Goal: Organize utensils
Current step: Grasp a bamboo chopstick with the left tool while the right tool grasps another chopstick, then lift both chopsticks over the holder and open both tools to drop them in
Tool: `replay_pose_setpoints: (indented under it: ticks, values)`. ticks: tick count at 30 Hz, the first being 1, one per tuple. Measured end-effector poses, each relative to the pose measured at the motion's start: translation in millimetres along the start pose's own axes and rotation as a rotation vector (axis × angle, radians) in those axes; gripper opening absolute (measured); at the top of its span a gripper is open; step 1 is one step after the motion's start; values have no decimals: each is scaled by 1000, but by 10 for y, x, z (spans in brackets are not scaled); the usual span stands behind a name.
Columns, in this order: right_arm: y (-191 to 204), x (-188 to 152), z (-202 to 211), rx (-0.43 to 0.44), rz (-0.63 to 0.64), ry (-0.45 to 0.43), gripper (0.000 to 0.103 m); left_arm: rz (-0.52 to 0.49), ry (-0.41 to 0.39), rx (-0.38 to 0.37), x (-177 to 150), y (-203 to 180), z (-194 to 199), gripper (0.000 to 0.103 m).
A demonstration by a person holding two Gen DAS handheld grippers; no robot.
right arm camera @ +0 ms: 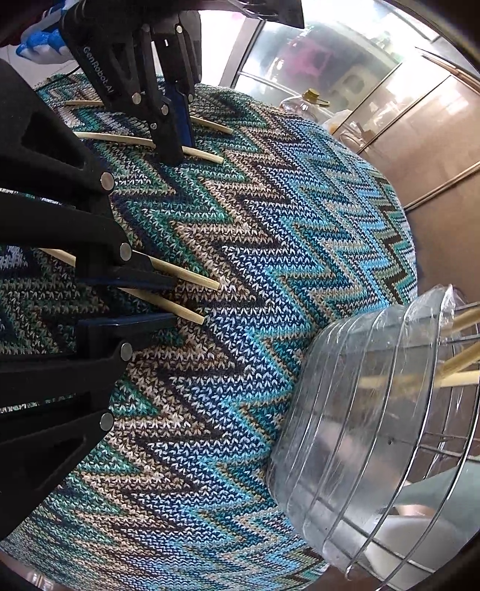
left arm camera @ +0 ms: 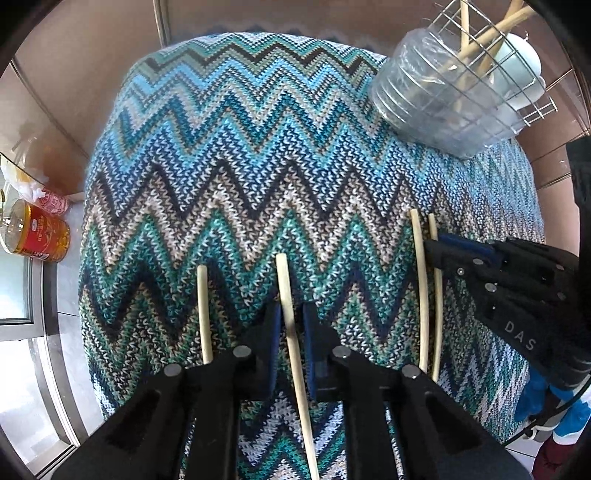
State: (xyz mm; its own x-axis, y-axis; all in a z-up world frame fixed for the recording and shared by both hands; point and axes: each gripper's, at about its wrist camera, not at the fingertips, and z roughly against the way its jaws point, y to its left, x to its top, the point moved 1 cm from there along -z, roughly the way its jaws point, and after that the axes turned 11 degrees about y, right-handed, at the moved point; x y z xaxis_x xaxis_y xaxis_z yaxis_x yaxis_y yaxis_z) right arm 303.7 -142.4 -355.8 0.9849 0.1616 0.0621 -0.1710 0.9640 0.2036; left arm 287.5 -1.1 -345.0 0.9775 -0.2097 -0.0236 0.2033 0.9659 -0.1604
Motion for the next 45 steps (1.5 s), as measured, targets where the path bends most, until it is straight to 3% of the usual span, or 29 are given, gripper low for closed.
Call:
replay_pose_setpoints:
  ticks: [9, 20, 30, 34, 45]
  values:
    - [-211, -173, 137, 62, -20, -41, 6, 29, -40, -5, -100, -16, 61, 5]
    - [-301, -656, 670, 87, -22, -183, 5, 24, -141, -9, -474, -129, 373, 4]
    - [-243, -1240, 1379, 99, 13, -425, 5, -15, -313, -56, -875, -271, 976, 4]
    - [-223, -1322, 1639, 114, 33, -528, 5, -34, -406, -78, -964, -356, 1314, 4]
    - [-350, -1089, 2326, 125, 42, -826, 5, -98, -685, -180, -840, -678, 2191, 4]
